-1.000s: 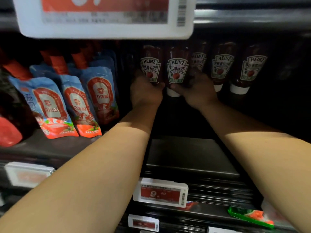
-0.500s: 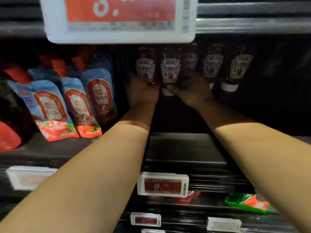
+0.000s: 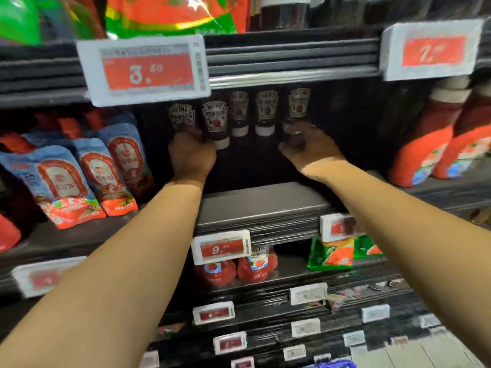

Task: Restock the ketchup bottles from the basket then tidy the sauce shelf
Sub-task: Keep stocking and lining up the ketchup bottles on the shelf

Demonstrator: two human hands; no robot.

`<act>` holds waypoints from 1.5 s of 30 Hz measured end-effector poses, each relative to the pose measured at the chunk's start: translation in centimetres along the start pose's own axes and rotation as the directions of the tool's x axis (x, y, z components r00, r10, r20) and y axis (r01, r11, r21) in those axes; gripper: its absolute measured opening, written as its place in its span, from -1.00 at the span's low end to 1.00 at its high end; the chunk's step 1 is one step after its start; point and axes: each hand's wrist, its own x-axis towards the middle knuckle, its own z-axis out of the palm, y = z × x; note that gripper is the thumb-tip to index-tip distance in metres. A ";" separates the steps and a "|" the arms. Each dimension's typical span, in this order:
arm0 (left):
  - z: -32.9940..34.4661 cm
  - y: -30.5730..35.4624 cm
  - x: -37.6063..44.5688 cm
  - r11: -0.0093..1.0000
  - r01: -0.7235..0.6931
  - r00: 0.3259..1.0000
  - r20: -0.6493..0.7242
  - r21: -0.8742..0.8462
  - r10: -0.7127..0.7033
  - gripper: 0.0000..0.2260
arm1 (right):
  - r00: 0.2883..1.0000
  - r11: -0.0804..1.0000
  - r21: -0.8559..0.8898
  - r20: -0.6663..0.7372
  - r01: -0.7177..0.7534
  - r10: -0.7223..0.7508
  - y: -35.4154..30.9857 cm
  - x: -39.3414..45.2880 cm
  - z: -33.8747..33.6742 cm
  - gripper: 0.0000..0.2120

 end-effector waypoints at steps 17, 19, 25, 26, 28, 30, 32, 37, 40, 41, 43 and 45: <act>-5.2 4.2 -17.1 0.961 0.005 0.996 0.085 -0.276 0.019 -0.84 | 0.969 0.952 0.256 0.138 0.166 -0.206 5.3 -13.8 -12.5 -0.79; -6.0 4.6 -20.7 0.946 -0.067 0.997 0.020 -0.316 0.077 -0.82 | 0.961 0.936 0.299 0.143 0.186 -0.237 6.8 -16.0 -13.6 -0.79; -4.5 0.8 -31.0 0.943 -0.041 0.998 0.039 -0.331 0.057 -0.79 | 0.940 0.937 0.333 0.273 0.107 -0.204 14.3 -22.4 -14.0 -0.79; -3.7 -0.5 -32.5 0.952 0.013 0.994 0.105 -0.305 0.020 -0.80 | 0.933 0.950 0.307 0.322 0.057 -0.160 15.9 -23.4 -13.5 -0.79; -1.8 -3.3 -35.4 0.966 0.132 0.964 0.256 -0.221 -0.073 -0.79 | 0.902 0.964 0.258 0.429 -0.064 -0.055 19.2 -25.6 -12.2 -0.82; 0.0 -6.4 -38.3 0.957 0.266 0.898 0.390 -0.118 -0.202 -0.77 | 0.865 0.959 0.225 0.500 -0.170 0.036 22.8 -28.2 -10.7 -0.85; 1.7 -9.1 -41.2 0.934 0.358 0.812 0.494 0.001 -0.311 -0.80 | 0.824 0.957 0.143 0.550 -0.253 0.136 26.2 -31.2 -9.2 -0.85; 6.2 -15.8 -50.2 0.864 0.385 0.582 0.640 0.326 -0.501 -0.82 | 0.668 0.844 -0.035 0.594 -0.535 0.448 34.7 -39.8 -4.1 -0.90; 10.1 -20.9 -55.8 0.815 0.384 0.453 0.680 0.435 -0.576 -0.82 | 0.575 0.747 -0.084 0.584 -0.659 0.573 39.6 -44.3 0.9 -0.87; 11.5 -22.5 -57.7 0.807 0.334 0.416 0.692 0.488 -0.590 -0.82 | 0.551 0.717 -0.085 0.579 -0.692 0.601 41.3 -45.8 2.7 -0.87; 13.9 -25.8 -61.6 0.777 0.264 0.331 0.703 0.572 -0.630 -0.74 | 0.496 0.685 -0.102 0.614 -0.721 0.614 44.2 -48.5 6.0 -0.90; 16.3 -29.4 -65.4 0.748 0.259 0.269 0.698 0.611 -0.663 -0.66 | 0.414 0.620 -0.099 0.661 -0.779 0.625 47.2 -51.1 9.5 -0.80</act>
